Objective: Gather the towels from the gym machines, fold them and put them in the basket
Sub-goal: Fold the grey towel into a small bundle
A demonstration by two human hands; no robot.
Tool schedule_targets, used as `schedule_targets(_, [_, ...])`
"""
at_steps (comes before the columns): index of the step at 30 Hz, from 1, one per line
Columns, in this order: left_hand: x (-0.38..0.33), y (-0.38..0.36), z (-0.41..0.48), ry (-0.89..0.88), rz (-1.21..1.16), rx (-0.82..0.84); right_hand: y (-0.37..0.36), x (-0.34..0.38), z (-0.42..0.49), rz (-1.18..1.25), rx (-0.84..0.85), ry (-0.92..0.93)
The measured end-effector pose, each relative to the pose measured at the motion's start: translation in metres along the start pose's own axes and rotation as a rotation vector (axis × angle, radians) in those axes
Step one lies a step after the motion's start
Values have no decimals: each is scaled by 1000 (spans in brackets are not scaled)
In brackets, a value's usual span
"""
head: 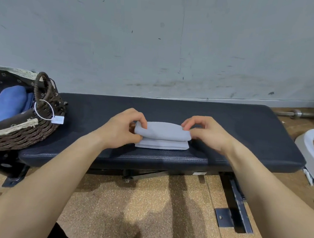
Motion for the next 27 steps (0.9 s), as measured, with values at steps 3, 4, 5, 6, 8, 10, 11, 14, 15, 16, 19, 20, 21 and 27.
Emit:
schedule_targets(3, [1, -3, -2, -28, 49, 26, -5, 3, -4, 6, -52, -2])
schedule_targets(4, [1, -4, -2, -29, 58, 15, -6, 4, -4, -95, -67, 33])
schedule_targets(5, [0, -5, -2, -29, 70, -6, -9, 5, -5, -202, -69, 69])
schedule_targets(6, [-2, -6, -2, -29, 99, -41, -11, 5, -5, -296, -72, 102])
schedule_targets(8, [-9, -9, -1, -3, 227, -155, -18, 8, -5, -438, -85, 180])
schedule_targets(10, [-18, -15, -1, 75, 376, -286, -26, 11, -6, -574, -90, 246])
schedule_targets(11, [-23, -19, -1, 110, 438, -350, -28, 12, -7, -623, -91, 268])
schedule_targets(14, [-29, -32, -6, 114, 628, -451, -33, 10, -13, -716, -70, 285])
schedule_targets(15, [-28, -36, -7, 101, 673, -468, -33, 9, -15, -751, -71, 279])
schedule_targets(16, [-29, -38, -9, 80, 712, -489, -32, 9, -16, -804, -80, 268])
schedule_targets(19, [-32, -42, -12, 4, 883, -588, -30, 14, -17, -965, -94, 271])
schedule_targets(20, [-34, -41, -13, -19, 926, -627, -33, 17, -17, -1010, -71, 278])
schedule_targets(21, [-37, -40, -13, -48, 951, -657, -37, 20, -16, -1053, -31, 292])
schedule_targets(27, [-35, -69, -3, -272, 856, -438, -72, 15, -13, -1088, 180, 275])
Point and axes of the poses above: each hand's wrist, its own z-axis towards the middle knuckle, its own y-axis out of the back of the hand, x = y × z, the point moved 6 cm from there along z, towards the middle knuckle, and after that the axes turned 10 degrees about y, right-handed, at the moved point
